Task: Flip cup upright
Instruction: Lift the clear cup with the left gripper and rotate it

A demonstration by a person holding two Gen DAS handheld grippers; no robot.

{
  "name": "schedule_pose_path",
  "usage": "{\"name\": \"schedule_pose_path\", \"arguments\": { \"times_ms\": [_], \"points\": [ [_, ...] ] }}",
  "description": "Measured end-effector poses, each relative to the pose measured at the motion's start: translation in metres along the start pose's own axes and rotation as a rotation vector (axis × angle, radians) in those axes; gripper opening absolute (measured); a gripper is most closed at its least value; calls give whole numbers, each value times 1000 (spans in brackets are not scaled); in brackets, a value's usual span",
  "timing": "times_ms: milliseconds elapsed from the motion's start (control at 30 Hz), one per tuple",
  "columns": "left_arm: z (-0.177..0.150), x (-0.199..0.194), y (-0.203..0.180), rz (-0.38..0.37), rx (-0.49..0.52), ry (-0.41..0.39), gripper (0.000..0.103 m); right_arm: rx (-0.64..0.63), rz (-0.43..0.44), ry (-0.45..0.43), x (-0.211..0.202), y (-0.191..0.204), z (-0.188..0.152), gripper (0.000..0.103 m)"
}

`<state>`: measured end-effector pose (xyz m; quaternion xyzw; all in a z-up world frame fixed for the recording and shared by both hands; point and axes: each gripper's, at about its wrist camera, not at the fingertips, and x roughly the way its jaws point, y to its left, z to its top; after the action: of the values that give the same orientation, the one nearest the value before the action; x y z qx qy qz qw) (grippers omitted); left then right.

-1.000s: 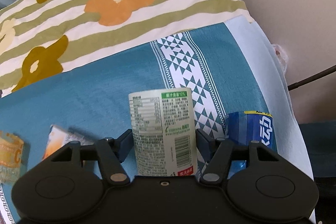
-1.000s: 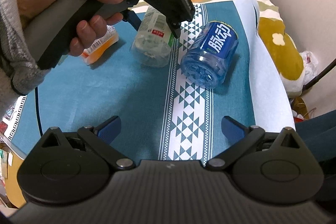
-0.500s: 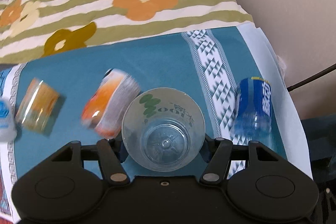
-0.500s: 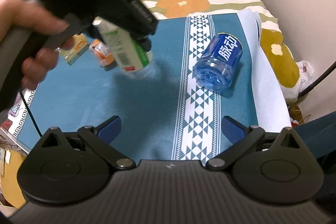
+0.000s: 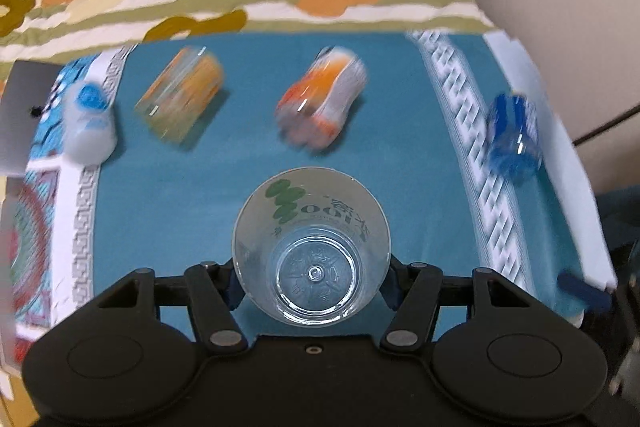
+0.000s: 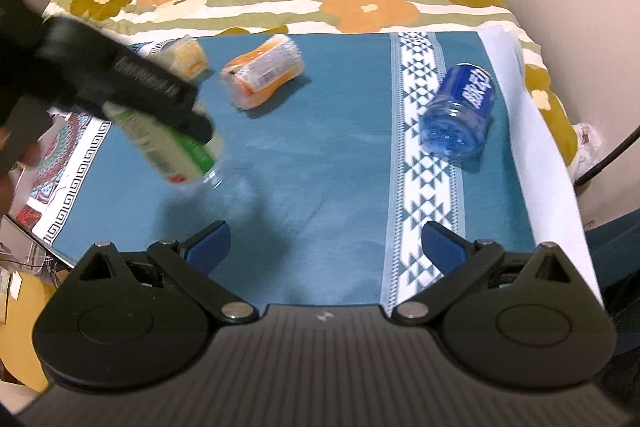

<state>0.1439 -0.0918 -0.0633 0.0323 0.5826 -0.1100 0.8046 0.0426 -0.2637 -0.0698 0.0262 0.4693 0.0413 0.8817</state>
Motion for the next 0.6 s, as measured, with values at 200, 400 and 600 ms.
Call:
{"name": "schedule_pose_path", "arguments": {
  "times_ms": [200,400,600],
  "points": [
    [-37,7,26,17,24,122,66,-31,21,6,0,24,-4,103],
    [-39,34,33,19,40,186,66,-24,26,25,8,30,-10,103],
    [-11,55,20,22,91,194,66,-5,16,43,15,23,-13,103]
  ]
}}
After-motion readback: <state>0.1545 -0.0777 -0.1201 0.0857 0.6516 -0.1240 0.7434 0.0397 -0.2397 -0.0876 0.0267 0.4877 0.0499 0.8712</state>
